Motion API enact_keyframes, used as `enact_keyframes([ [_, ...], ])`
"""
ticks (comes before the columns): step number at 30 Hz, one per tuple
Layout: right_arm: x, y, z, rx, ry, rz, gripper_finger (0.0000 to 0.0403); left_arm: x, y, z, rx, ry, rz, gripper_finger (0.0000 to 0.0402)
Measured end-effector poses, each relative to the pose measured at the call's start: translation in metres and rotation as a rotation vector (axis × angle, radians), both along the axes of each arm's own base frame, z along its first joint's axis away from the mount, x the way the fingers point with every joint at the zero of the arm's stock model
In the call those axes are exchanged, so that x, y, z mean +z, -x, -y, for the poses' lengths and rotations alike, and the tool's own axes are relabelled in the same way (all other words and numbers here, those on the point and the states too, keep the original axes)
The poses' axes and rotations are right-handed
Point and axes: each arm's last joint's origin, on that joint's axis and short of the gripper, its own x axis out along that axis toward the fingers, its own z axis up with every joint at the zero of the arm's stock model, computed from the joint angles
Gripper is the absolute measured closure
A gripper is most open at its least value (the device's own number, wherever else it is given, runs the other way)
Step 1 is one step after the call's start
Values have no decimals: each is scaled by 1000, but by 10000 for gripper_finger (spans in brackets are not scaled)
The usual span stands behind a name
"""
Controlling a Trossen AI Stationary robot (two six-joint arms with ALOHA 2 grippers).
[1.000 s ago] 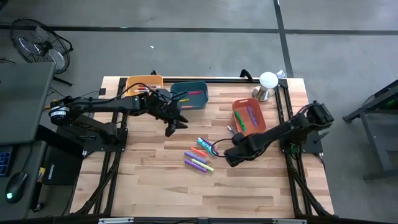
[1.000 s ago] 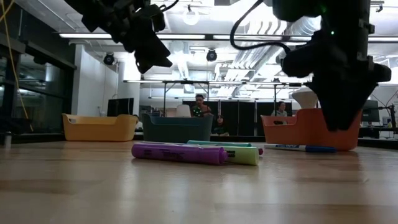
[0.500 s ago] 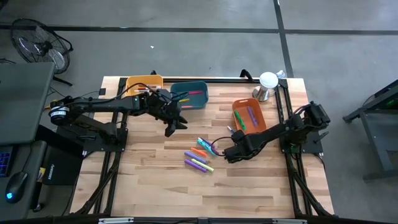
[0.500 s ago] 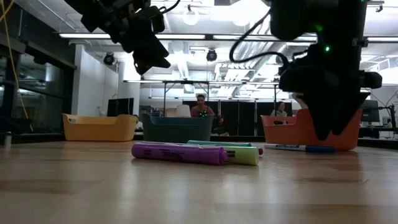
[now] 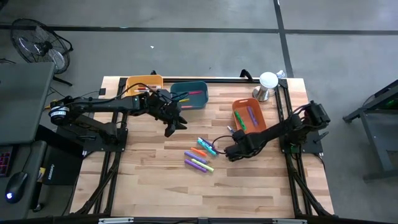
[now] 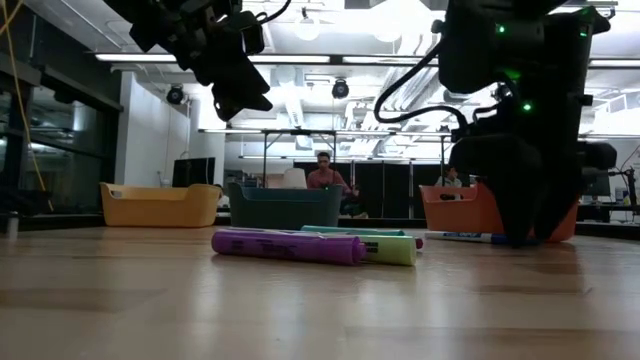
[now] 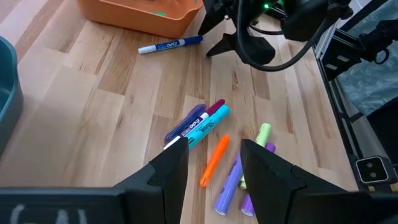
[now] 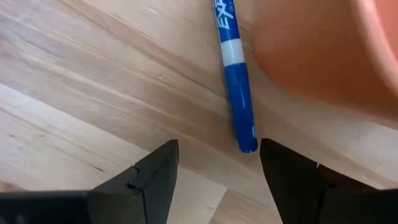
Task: Pick & Place Markers
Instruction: Put the blue marker pen into the yellow bin
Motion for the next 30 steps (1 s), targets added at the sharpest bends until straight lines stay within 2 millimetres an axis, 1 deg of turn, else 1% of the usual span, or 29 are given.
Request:
enact_keyframes([
  [8, -5, -1, 8, 5, -14, 22, 186, 0, 0, 0, 1, 2, -1, 257],
  [17, -6, -6, 17, 74, -33, 22, 202, -1, 1, 0, 3, 10, -16, 257],
  [25, -6, -9, 23, 47, -48, 39, 223, -2, 1, 0, 3, 12, -27, 257],
  [30, -6, -9, 23, 20, -54, 49, 248, -2, 1, 0, 3, 12, -26, 257],
])
